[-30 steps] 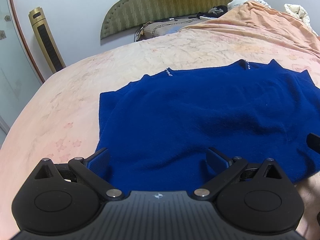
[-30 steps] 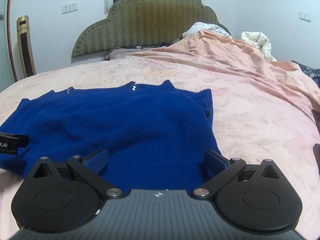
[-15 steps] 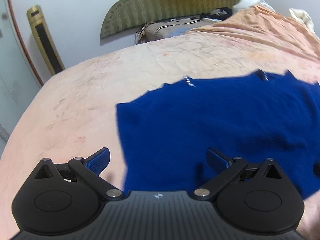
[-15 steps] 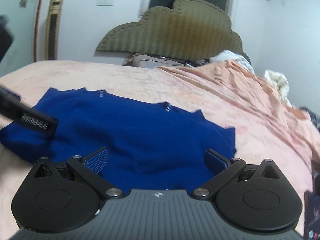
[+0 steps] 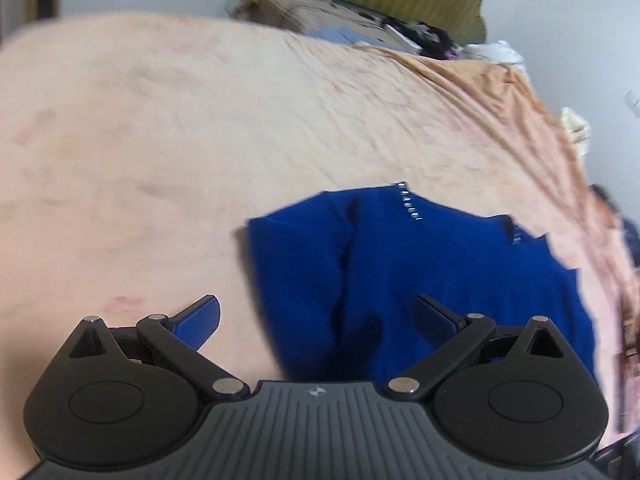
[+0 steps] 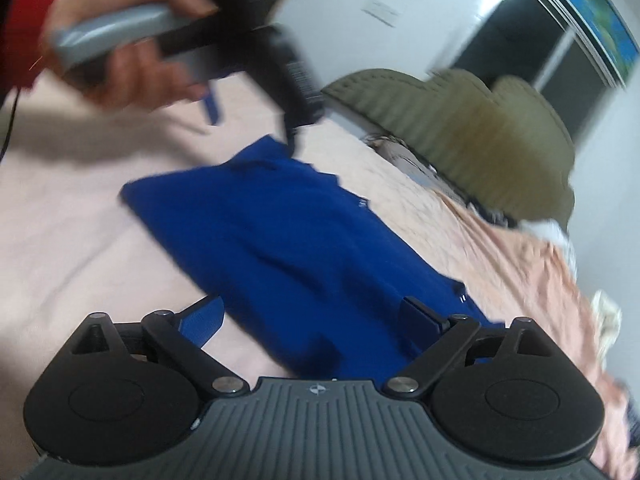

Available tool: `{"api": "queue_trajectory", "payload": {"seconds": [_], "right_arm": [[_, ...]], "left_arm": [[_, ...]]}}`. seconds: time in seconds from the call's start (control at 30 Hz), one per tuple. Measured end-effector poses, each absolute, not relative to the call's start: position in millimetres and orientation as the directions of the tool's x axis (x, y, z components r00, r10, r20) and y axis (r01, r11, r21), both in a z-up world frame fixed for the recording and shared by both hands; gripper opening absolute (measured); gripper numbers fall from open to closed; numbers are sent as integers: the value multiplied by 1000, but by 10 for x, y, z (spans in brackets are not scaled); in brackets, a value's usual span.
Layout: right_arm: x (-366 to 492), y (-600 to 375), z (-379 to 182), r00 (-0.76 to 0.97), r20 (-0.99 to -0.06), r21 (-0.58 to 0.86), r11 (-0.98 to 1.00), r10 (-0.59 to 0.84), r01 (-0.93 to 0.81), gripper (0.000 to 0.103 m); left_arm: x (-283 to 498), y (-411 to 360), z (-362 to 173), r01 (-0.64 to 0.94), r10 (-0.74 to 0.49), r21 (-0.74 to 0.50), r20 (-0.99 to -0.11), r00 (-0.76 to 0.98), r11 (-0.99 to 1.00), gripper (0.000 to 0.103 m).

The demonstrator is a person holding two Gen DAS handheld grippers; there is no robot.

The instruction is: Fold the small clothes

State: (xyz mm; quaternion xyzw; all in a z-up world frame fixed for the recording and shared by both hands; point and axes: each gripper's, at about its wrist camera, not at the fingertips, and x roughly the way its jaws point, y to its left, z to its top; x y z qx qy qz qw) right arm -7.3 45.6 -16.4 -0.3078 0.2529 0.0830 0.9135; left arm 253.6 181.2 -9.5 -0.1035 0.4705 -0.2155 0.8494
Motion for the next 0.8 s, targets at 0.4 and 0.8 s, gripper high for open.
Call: {"api": "queue_trajectory", "payload": {"seconds": [0.4, 0.8], "right_arm": [[331, 1014, -375, 899, -437, -643, 711, -36, -284, 80], [366, 1208, -431, 886, -459, -623, 687, 67, -374, 10]], "left_arm": [[3129, 1424, -309, 318, -640, -556, -684, 350, 768, 91], [3111, 1286, -209, 218, -498, -449, -749, 438, 867, 11]]}}
